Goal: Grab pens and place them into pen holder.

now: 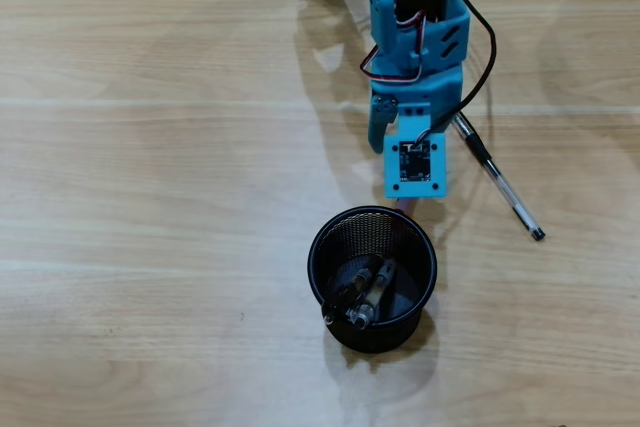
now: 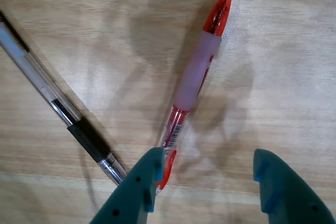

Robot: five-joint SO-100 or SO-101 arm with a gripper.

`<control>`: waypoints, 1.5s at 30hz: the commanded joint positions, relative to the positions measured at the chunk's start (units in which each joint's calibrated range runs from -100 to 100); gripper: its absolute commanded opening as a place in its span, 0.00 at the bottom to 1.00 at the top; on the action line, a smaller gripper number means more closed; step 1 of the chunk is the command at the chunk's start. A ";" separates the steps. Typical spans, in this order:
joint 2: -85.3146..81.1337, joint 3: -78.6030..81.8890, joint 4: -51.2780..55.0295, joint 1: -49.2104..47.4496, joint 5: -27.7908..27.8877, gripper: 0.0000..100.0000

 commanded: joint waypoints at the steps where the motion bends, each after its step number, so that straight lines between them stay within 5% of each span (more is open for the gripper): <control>1: -0.30 -0.14 -0.57 -1.15 -0.34 0.19; 23: 8.01 4.28 -6.51 -3.97 -4.41 0.19; 31: 8.09 5.00 -6.51 -3.70 -4.87 0.03; 45: 3.81 4.37 -5.74 -2.79 -4.56 0.02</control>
